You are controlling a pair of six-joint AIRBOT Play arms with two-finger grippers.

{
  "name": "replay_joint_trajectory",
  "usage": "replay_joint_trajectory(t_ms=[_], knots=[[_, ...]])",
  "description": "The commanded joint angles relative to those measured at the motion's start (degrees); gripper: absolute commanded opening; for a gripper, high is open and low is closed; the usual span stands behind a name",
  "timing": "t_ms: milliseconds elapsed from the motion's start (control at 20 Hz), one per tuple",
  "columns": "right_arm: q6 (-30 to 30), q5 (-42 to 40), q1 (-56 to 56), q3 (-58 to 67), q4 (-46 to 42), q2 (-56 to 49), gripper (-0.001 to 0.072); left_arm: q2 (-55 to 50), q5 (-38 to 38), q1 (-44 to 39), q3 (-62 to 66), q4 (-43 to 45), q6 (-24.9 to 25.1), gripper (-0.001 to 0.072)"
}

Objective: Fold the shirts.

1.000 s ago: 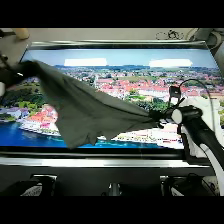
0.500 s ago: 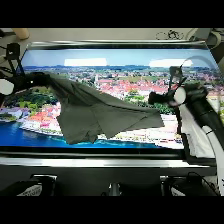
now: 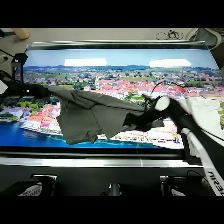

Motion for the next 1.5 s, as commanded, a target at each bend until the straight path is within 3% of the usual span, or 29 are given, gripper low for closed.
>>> replay_joint_trajectory(t_ms=[0, 100, 150, 300, 500, 800, 850, 900, 950, 1000, 1250, 1450], knots=[[1.01, -11.67, 6.51, -4.57, 9.4, -5.81, 0.0606, 1.22, -1.75, -0.02, 0.04, 0.52, -0.76, 0.0025], [1.7, -14.91, 7.93, -4.57, 12.72, -8.61, 0.0605, 1.75, -1.75, -0.02, 0.04, 0.52, -0.79, 0.0025], [1.73, -14.71, 7.91, -4.46, 14.43, -9.18, 0.0549, 1.99, -1.75, -0.02, 0.04, 0.5, -0.79, 0.0025], [4.04, -19.08, 7.91, -4.46, 16.87, -9.22, 0.0551, 2.51, -1.75, -0.02, 0.07, 0.5, -0.79, 0.0025], [8.33, -19.1, 7.93, -4.46, 16.81, -9.25, 0.0549, 3.02, -1.7, -0.02, 0.04, 0.5, -0.79, 0.0026], [22.21, -24.06, 9.75, -4.46, 15.41, -9.25, 0.0478, 3.72, -0.61, -0.07, 0.07, 0.33, -0.81, 0.0025], [25.42, -24.85, 10.38, -4.46, 14.56, -9.29, 0.0402, 3.96, -0.44, -0.07, 0.07, 0.24, -0.81, 0.0026], [28.44, -25.07, 11.02, -4.48, 13.31, -9.38, 0.0177, 4.17, -0.26, -0.07, 0.07, 0.24, -0.81, 0.0025], [30.58, -24.94, 10.97, -4.46, 12.9, -9.4, 0.0014, 4.5, -0.11, -0.07, 0.07, 0.26, -0.81, 0.0025], [30.62, -24.81, 10.95, -4.46, 12.94, -9.2, 0.0018, 4.81, 0.0, -0.04, 0.07, 0.26, -0.81, 0.0025], [23.43, -24.59, 9.42, -2.97, 6.64, 2.49, 0.0016, 6.08, 0.22, -0.07, 2.6, 0.0, -2.43, 0.0025], [0.42, -21.55, 0.87, 11.32, -6.03, 19.8, 0.0016, 8.94, 0.24, -0.07, 17.29, -2.03, -5.03, 0.0025]])
